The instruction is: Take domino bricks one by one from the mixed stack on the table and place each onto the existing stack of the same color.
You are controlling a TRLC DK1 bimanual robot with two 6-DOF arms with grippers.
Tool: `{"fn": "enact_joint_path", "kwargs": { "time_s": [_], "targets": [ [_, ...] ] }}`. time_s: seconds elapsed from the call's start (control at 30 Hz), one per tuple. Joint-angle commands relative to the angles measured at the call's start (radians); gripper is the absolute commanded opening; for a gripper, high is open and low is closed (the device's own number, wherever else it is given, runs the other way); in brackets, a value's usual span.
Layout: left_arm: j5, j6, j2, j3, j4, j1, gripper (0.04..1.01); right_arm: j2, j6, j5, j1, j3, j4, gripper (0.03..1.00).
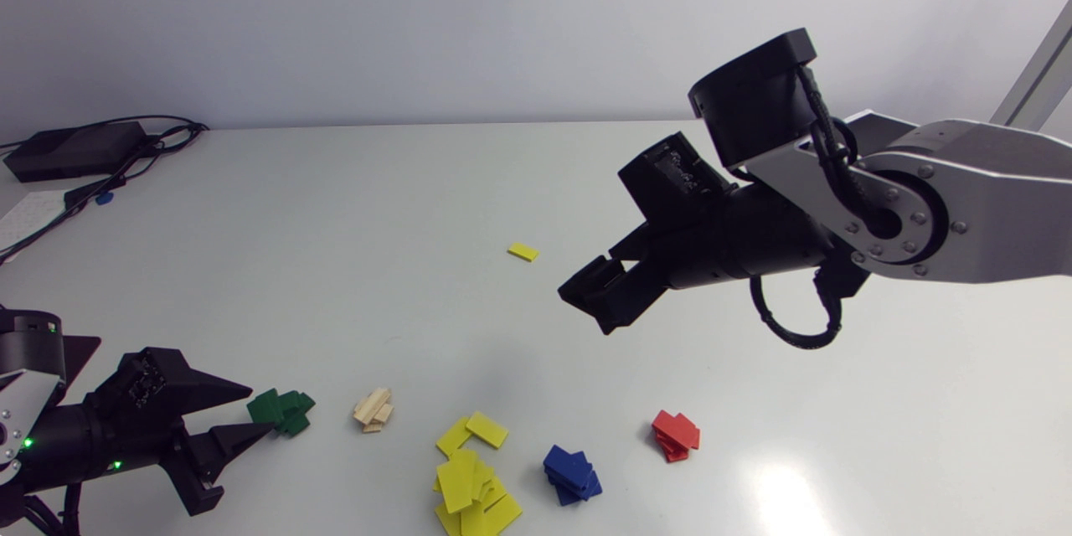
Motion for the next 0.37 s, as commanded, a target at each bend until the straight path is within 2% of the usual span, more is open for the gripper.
{"fn": "enact_joint_path", "kwargs": {
  "time_s": [0.0,0.17,0.33],
  "targets": [
    [0.013,0.018,0.015,-0.011,0.005,-0.001,0.687,-0.013,0.020,-0.005,0.003,-0.021,0.012,0.970],
    [0.015,0.015,0.012,-0.003,-0.006,-0.002,0.774,-0.012,0.021,-0.003,0.004,-0.017,0.012,0.970],
    [0.027,0.010,-0.029,0.035,-0.069,-0.005,0.774,-0.009,0.021,0.000,0.007,-0.015,0.012,0.970]
  ]
}}
